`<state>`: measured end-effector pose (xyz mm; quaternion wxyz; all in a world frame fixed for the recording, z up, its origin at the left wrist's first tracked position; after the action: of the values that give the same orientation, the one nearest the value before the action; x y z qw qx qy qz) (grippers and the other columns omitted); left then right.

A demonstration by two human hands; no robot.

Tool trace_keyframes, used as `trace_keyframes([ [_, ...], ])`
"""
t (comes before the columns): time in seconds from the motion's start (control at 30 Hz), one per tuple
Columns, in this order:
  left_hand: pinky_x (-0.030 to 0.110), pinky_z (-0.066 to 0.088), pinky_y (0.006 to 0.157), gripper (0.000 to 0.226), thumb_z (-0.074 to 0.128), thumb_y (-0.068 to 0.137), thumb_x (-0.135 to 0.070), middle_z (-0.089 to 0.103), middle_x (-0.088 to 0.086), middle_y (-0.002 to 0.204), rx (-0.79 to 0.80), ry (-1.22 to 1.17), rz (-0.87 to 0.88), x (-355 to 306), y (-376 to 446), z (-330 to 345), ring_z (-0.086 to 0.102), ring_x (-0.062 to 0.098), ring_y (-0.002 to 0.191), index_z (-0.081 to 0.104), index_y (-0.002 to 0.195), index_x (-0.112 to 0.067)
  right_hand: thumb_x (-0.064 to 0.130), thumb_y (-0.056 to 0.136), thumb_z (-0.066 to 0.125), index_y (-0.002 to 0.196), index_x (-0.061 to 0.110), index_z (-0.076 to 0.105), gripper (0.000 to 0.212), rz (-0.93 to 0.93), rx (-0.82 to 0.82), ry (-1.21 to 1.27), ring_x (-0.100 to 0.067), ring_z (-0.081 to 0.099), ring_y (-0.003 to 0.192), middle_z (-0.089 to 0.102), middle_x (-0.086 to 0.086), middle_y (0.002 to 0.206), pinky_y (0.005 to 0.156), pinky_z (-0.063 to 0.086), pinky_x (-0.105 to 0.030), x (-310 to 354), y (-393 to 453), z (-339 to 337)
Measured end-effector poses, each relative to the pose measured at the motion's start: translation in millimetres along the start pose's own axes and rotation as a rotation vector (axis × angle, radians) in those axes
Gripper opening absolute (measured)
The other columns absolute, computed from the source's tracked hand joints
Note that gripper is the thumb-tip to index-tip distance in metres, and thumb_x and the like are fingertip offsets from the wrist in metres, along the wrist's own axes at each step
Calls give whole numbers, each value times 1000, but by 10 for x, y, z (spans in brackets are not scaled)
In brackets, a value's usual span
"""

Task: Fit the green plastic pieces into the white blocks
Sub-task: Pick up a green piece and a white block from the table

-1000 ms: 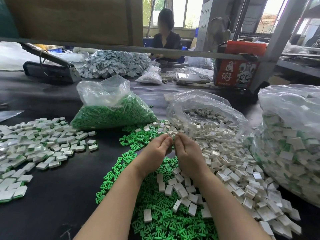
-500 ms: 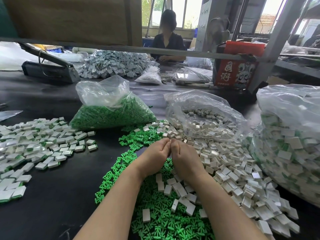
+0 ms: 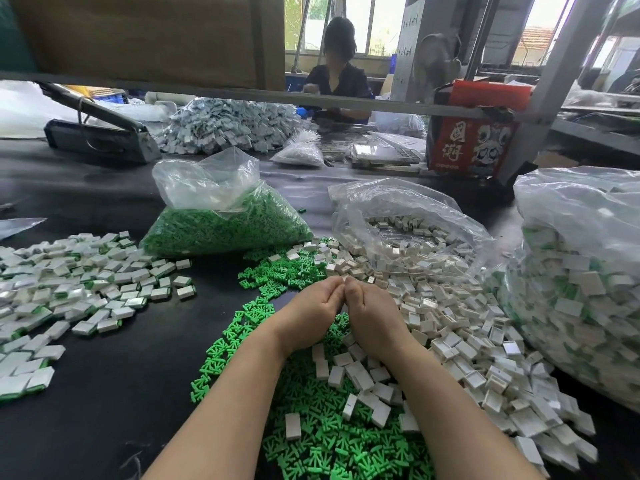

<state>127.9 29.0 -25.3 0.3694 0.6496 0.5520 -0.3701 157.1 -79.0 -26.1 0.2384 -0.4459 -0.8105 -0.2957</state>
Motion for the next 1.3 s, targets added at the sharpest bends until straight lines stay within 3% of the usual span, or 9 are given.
trace_keyframes([
  [0.2,1,39,89,30,35,107,-20,61,-3,122,-13,8,-3,-8,-13,-3,54,5,115,53,129,-16,34,103,20,80,10,61,53,-16,0,-3,-22,59,78,65,-8,80,72,47,-38,7,-1,4],
  [0.37,19,41,103,30,36,106,-22,61,0,126,16,52,4,-23,-31,-11,55,8,118,53,130,-14,36,103,20,83,9,63,54,-2,24,9,-23,59,79,66,-8,82,73,48,-39,-17,0,8],
  [0.5,21,41,104,30,37,106,-25,61,-3,126,19,96,9,-15,-44,-21,55,7,118,53,130,-16,35,103,20,87,9,64,54,-6,28,-3,-25,60,84,67,-10,88,76,48,-40,-18,3,9],
  [0.6,-1,36,89,29,37,106,-26,57,-13,120,17,136,5,4,-36,-13,52,1,111,52,130,-19,37,100,19,83,10,61,53,-11,48,-16,-25,58,83,66,-10,87,74,47,-39,-18,-4,0],
  [0.67,-5,33,82,30,37,106,-27,55,-14,118,11,157,3,6,-36,-18,50,0,110,52,131,-19,40,99,18,81,11,59,53,-15,57,-24,-25,58,82,65,-11,87,74,47,-39,-9,-3,-1],
  [0.83,29,45,101,25,37,106,-27,64,-6,115,8,114,12,24,-9,-3,58,6,109,56,121,-21,47,90,12,76,17,56,55,-16,37,-3,-23,58,79,65,-8,83,71,46,-38,0,-10,-6],
  [1.07,16,43,95,24,36,106,-24,64,-4,115,2,42,17,34,0,21,58,7,111,56,118,-20,45,92,14,75,24,54,49,-41,24,-45,-18,55,76,60,1,79,61,39,-29,-6,-22,-9],
  [1.2,28,46,101,27,35,106,-23,65,3,116,-5,8,11,31,-7,22,59,13,112,56,121,-14,44,93,15,82,21,60,52,-52,20,-58,-18,57,79,64,-1,85,64,39,-32,-21,-19,-8],
  [1.3,30,46,102,26,35,106,-22,65,4,115,-3,-27,12,34,-7,29,60,14,112,56,120,-14,46,92,14,78,20,58,53,-56,11,-63,-17,56,75,62,0,80,62,39,-24,-12,-17,-18],
])
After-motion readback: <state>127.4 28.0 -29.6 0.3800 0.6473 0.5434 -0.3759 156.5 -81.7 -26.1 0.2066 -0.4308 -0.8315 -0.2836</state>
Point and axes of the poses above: each hand's wrist, its own y-axis towards the middle knuckle, its own z-axis out of the palm, x = y × z, the point moved 4 cm from there along y, towards the middle knuckle
